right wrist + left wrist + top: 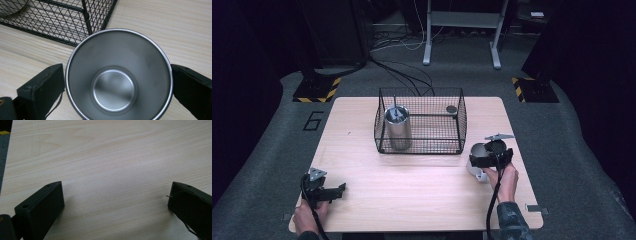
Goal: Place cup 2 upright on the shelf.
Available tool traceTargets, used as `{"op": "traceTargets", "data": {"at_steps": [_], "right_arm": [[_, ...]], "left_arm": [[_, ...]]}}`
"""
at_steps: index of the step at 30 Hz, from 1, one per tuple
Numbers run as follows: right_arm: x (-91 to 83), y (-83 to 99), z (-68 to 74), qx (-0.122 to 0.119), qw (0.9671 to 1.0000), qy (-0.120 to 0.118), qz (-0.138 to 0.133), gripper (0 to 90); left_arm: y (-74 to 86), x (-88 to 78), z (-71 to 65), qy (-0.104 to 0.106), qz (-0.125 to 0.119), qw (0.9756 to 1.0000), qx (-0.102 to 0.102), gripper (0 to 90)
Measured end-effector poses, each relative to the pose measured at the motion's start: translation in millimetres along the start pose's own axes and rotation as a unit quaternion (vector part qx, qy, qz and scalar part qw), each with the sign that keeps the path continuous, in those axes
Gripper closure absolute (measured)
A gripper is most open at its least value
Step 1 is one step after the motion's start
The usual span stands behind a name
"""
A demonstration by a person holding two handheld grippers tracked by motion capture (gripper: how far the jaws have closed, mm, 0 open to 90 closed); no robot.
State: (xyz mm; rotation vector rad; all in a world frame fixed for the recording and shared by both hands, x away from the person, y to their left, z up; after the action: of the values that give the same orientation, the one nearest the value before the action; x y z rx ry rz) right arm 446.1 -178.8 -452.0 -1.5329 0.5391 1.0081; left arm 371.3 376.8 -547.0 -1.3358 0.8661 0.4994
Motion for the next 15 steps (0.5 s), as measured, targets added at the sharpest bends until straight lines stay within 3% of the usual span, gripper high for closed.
{"op": "traceTargets", "data": {"at_steps": [4, 12, 15], "right_arm": [[8.2, -1.1, -0.9, 0.006, 1.0, 0.002, 0.005, 3.8], [9.7, -0.8, 0.9, 0.021, 0.9998, 0.006, 0.004, 4.9], [9.6, -0.6, 0.9, 0.016, 0.9998, 0.009, 0.001, 5.1]], "left_arm": [[0.0, 0.0, 0.0, 0.0, 0.0, 1.0, 0.0, 0.3], [0.0, 0.1, -0.2, 0.0, 0.0, 1.0, -0.001, 0.3], [0.0, 0.0, 0.0, 0.0, 0.0, 1.0, 0.0, 0.3]]}}
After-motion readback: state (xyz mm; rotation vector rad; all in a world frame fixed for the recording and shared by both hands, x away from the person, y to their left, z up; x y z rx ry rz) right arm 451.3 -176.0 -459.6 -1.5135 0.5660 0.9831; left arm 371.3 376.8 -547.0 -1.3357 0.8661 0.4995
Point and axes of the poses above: each handheld gripper's, and its own axes: x roughly forward along the jaws, y roughly out of its underside, z roughly to its left, the point moved 2 cm from there along x, roughly forward along the jaws, and after that the axes turned 8 degrees about z, right-handed, at the moved point
